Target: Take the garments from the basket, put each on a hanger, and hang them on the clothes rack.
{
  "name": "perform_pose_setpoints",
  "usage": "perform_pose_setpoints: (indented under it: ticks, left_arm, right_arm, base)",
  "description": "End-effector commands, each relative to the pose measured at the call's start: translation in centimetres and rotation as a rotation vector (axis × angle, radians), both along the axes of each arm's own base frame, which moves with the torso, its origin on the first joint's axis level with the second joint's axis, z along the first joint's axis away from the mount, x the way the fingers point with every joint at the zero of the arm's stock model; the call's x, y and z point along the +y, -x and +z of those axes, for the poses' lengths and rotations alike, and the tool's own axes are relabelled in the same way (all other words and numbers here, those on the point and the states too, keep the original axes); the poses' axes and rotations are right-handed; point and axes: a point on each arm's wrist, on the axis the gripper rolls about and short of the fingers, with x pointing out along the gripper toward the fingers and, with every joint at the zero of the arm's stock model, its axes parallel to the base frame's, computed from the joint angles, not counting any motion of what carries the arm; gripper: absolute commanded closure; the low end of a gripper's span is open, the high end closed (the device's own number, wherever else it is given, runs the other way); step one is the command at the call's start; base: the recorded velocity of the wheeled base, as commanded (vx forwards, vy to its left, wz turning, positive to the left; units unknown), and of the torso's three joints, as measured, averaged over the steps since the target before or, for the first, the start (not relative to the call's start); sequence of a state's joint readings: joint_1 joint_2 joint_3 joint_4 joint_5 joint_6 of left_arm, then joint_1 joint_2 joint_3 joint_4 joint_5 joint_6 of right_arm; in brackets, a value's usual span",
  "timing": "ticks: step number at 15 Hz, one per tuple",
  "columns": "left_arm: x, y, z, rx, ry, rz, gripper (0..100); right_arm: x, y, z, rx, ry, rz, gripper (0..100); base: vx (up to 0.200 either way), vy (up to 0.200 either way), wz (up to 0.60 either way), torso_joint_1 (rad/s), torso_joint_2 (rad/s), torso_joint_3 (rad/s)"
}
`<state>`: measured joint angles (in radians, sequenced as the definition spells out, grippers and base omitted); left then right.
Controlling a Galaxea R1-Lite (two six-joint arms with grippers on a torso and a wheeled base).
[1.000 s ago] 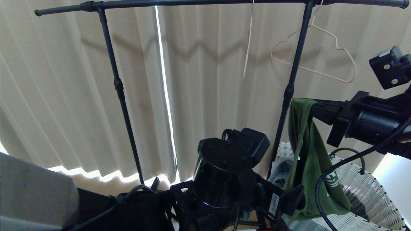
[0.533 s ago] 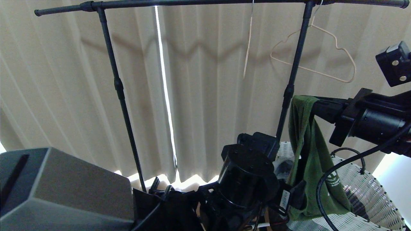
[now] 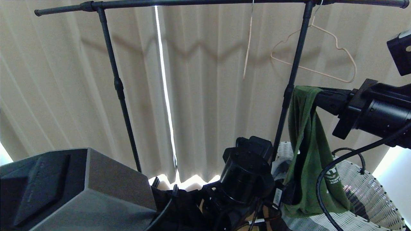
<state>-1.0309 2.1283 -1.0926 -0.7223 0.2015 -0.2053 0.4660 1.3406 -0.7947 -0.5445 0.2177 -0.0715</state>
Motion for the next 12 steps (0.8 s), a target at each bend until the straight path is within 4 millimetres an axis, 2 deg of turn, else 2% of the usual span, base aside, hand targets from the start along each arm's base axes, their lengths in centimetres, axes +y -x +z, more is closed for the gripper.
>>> perform_pose_setpoints:
  ticks: [1,6,8,9,12]
  left_arm:
    - [0.1,-0.1,-0.1,0.001,-0.002,0.004,0]
    - [0.1,0.0,-0.3,0.004,-0.01,-0.001,0]
    - [0.8,0.4,-1.3,0.027,-0.051,0.0,0]
    - [1.2,0.6,-1.9,0.038,-0.073,-0.003,100]
    - [2.6,1.4,-2.0,0.027,-0.12,-0.014,100]
  right_arm:
    - [0.0,0.0,0.2,-0.006,-0.002,0.001,100]
    - [0.7,0.4,0.3,0.001,-0.017,0.036,100]
    - [0.8,0.4,0.5,-0.019,-0.028,0.039,100]
    - [0.8,0.4,0.6,-0.034,-0.034,0.039,100]
    - [0.8,0.4,0.4,-0.032,-0.032,0.038,100]
  base:
    - [0.0,0.0,0.0,0.0,0.0,0.0]
    - [0.0,0.0,0.0,0.0,0.0,0.0]
    - [0.0,0.0,0.0,0.0,0.0,0.0]
    - [0.0,0.0,0.0,0.0,0.0,0.0]
    - [0.0,0.0,0.0,0.0,0.0,0.0]
